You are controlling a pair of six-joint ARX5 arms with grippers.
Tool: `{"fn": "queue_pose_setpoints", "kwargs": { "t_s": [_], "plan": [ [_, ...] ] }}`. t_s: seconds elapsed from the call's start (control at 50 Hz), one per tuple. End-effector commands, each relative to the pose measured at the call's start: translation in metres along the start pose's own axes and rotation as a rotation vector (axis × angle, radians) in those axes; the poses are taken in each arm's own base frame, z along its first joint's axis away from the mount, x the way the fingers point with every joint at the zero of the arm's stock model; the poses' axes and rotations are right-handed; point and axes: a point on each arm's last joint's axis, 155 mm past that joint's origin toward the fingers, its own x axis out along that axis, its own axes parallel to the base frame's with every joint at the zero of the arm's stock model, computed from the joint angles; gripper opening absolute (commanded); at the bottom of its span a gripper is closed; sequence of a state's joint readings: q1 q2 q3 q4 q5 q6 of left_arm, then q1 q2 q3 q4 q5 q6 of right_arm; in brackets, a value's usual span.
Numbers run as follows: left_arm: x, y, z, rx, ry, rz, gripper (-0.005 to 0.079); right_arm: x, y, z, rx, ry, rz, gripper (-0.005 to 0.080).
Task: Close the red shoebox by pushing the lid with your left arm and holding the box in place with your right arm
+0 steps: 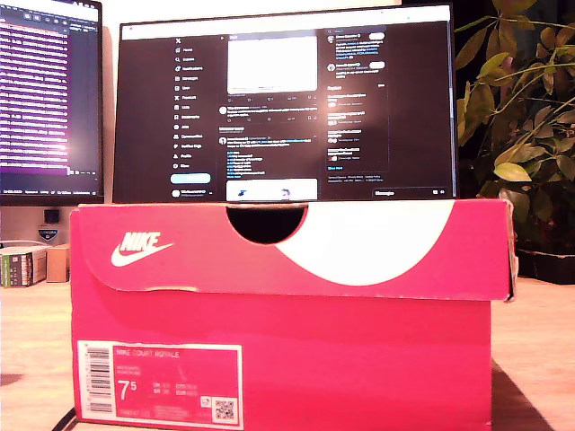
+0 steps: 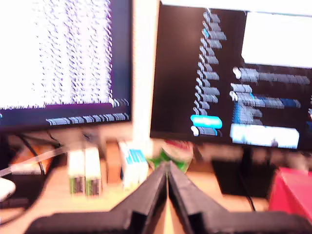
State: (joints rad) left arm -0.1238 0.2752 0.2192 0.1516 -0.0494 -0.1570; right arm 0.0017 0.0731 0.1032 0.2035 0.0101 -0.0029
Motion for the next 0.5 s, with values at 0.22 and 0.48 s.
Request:
{"fn": "queue_pose_setpoints", "kwargs": {
  "t_s": [0.22, 0.48],
  "plan": [
    [0.000, 0.005, -0.056, 0.027, 0.042, 0.001, -0.0018, -0.005, -0.003, -0.026, -0.039, 0.005, -0.017, -0.0012],
    [-0.004, 0.014, -0.090, 0.043, 0.116, 0.026, -0.0018, -0.006, 0.002, -0.048, -0.050, 0.089, 0.012, -0.0012]
  ]
}}
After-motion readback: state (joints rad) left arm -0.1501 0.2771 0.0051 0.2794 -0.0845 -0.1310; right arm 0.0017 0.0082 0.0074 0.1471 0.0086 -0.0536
